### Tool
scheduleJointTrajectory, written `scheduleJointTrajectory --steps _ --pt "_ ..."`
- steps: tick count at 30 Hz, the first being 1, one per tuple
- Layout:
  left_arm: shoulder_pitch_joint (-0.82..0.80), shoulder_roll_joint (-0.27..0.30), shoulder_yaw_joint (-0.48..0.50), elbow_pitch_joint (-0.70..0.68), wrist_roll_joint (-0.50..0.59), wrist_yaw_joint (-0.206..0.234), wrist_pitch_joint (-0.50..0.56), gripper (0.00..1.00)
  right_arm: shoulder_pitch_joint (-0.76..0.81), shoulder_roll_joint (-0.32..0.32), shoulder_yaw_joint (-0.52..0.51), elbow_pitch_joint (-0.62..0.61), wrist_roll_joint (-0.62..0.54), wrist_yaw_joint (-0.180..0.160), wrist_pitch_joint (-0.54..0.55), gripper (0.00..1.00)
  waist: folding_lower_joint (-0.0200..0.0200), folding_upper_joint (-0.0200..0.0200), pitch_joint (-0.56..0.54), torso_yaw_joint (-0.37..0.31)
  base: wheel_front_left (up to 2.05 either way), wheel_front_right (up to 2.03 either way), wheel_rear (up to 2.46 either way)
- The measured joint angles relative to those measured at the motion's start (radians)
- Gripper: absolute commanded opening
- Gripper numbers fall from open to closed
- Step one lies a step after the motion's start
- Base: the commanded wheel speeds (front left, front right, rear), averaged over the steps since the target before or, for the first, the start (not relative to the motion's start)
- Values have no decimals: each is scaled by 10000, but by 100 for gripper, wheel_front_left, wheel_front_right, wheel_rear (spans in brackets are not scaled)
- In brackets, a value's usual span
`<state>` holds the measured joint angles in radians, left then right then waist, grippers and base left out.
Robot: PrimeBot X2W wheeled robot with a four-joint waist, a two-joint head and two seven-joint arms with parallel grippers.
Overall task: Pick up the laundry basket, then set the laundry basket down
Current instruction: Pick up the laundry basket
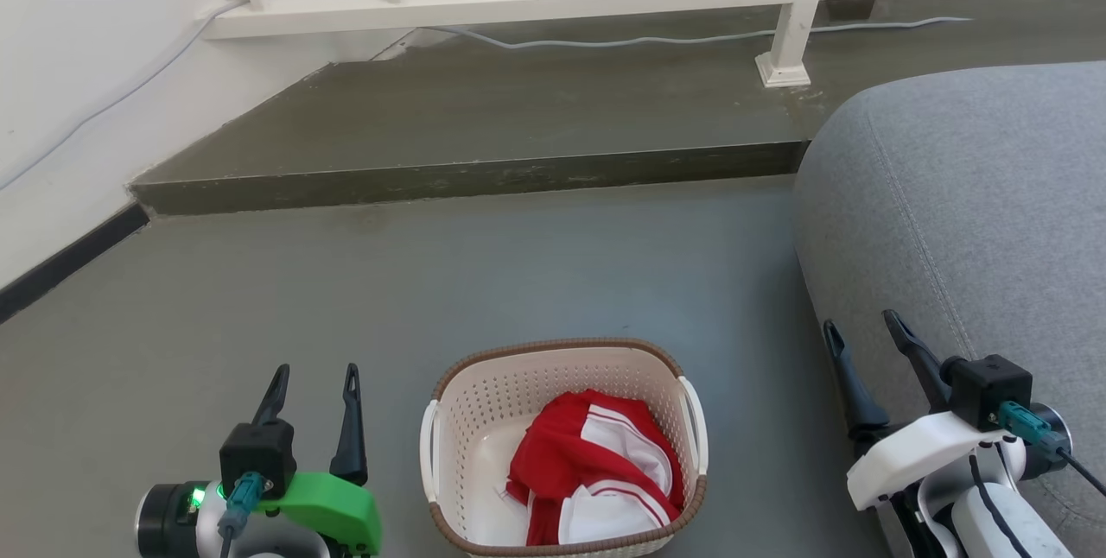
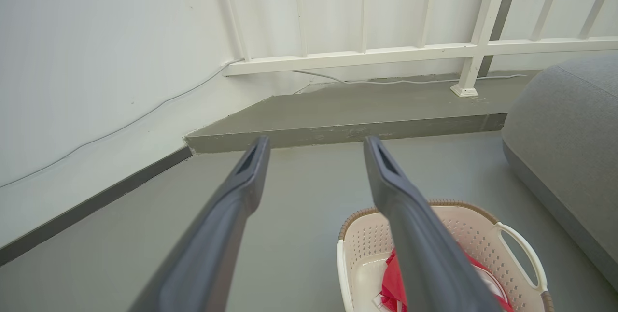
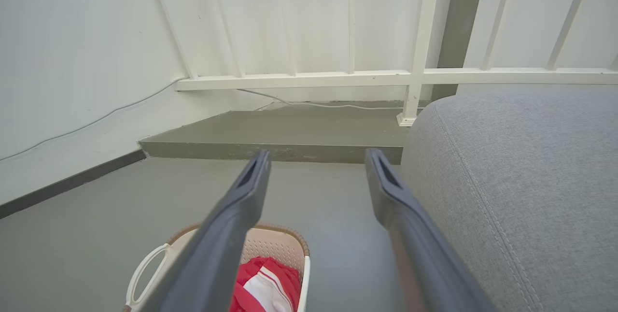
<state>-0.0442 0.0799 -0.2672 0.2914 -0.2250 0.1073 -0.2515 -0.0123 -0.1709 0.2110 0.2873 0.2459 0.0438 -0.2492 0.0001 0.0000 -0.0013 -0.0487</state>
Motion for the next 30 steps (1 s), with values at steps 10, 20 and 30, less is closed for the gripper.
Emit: scheduleJointTrajectory --steps 10,20,30 --pt "-1 -13 -165 79 10 0 0 100 -10 58 -21 56 0 90 0 100 0 0 170 -15 0 0 0" --pt "-397 -58 -497 -29 -2 -50 142 100 -472 90 -121 56 13 192 -12 100 0 0 1046 -40 0 0 0" --pt "-1362 -161 -708 662 8 -334 575 100 -1065 199 -142 445 102 265 -12 100 0 0 2220 -8 0 0 0"
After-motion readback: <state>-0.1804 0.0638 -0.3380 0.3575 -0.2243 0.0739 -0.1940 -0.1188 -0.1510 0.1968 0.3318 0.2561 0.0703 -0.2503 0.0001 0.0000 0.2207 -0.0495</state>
